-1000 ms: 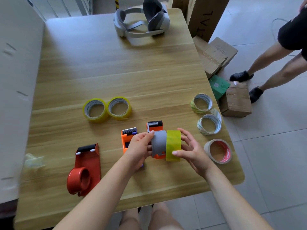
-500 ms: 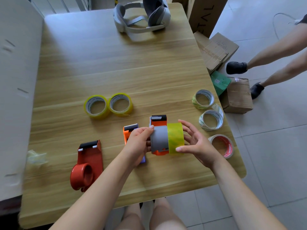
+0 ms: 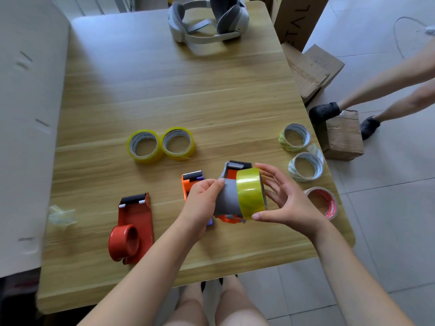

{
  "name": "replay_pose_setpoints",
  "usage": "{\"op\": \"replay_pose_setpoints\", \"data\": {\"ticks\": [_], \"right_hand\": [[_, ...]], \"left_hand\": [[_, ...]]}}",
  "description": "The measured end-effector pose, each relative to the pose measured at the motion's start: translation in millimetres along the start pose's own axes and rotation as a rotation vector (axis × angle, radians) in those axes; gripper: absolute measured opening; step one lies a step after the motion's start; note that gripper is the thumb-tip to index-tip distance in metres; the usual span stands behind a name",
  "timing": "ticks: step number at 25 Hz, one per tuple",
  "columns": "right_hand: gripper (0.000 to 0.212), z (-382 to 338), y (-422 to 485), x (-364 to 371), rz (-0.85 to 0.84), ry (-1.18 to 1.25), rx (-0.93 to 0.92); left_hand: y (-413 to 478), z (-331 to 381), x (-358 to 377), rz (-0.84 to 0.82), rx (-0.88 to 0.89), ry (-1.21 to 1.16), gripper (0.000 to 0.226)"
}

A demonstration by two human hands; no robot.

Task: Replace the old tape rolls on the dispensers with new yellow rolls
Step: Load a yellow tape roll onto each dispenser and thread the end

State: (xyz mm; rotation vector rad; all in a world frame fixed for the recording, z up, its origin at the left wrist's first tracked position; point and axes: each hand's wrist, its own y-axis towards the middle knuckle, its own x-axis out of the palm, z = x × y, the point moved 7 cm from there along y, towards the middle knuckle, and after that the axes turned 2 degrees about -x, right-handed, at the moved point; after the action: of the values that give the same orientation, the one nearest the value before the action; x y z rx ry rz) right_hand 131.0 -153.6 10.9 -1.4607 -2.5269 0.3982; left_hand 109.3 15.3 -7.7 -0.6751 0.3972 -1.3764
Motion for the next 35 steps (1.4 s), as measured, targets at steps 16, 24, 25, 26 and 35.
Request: {"op": "replay_pose_setpoints", "data": {"ticks": [16, 24, 25, 26, 35], "right_hand": [[0.106, -6.9, -20.3, 3.2, 0.258, 0.49, 0.133], [0.093, 0.8, -16.5, 28.8, 0.21, 0.533, 0.384], [0.091, 1.5, -15.4, 29.0, 0.208, 0.529, 0.404], [0.088, 1.7, -14.1, 28.7, 0.209, 0.524, 0.413], [0.075, -9.0, -3.2, 26.8, 0.172, 0.266, 0.371]], "left_hand": [[36.8, -74.8, 9.6, -0.136, -0.207, 0.147, 0.02], [49.0, -69.6, -11.2, 0.015, -0.126, 0.452, 0.025], [43.6, -57.4, -14.8, 0.072, -0.06, 0.463, 0.031], [34.8, -38.9, -15.5, 0.112, 0.048, 0.42, 0.03], [-18.5, 31.4, 29.6, -0.429, 0.184, -0.025, 0.029]]}}
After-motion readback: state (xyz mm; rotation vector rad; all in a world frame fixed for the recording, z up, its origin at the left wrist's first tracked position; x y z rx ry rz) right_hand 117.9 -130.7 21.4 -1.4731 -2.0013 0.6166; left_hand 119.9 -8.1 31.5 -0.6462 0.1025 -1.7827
